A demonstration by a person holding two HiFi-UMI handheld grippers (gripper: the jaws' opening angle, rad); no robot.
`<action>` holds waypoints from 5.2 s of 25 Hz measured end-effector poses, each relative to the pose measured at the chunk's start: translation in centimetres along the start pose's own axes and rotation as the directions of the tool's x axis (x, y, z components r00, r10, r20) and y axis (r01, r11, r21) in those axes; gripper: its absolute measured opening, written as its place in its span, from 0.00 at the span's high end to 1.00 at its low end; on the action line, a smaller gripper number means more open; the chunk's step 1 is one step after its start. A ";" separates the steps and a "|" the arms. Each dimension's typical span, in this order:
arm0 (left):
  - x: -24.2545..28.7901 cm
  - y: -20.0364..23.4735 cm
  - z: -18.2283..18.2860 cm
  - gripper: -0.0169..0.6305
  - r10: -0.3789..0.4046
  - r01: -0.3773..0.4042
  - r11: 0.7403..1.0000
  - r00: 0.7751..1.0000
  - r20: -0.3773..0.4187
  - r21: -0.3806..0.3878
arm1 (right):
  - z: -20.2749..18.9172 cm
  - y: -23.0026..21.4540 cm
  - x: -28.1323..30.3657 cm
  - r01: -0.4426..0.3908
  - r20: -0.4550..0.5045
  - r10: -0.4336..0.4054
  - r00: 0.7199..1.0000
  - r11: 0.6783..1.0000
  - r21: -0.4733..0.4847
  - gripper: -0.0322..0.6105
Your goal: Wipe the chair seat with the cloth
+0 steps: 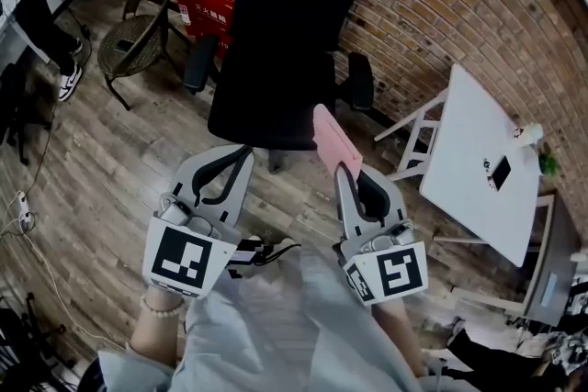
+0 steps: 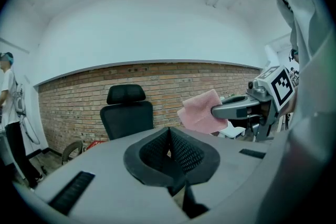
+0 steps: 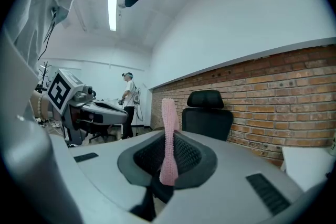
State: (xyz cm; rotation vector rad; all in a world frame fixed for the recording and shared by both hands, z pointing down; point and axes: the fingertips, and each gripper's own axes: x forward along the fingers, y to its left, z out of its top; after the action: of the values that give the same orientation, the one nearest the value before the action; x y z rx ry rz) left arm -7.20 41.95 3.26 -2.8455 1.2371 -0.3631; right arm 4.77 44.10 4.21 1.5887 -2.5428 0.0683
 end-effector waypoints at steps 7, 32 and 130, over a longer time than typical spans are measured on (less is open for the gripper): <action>-0.6 1.5 -0.4 0.95 -0.010 0.009 1.000 1.000 0.013 0.022 | -0.1 1.2 0.7 0.013 0.000 -0.013 1.000 1.000 0.000 0.86; 19.1 12.5 1.2 0.95 0.106 -0.107 0.993 0.994 -0.024 -0.051 | -0.5 -14.4 20.9 -0.148 -0.022 0.148 0.989 0.989 -0.003 0.86; 36.5 32.1 -34.2 0.95 0.222 -0.269 0.960 0.902 -0.370 -0.079 | -49.3 -12.2 73.1 -0.353 -0.569 0.351 0.744 0.929 0.111 0.86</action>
State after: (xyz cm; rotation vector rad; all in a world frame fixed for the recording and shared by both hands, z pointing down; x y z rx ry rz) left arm -13.70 -3.88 40.58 -2.7541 1.7193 -0.8506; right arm -11.06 -20.80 63.08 0.8595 -2.2801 0.5089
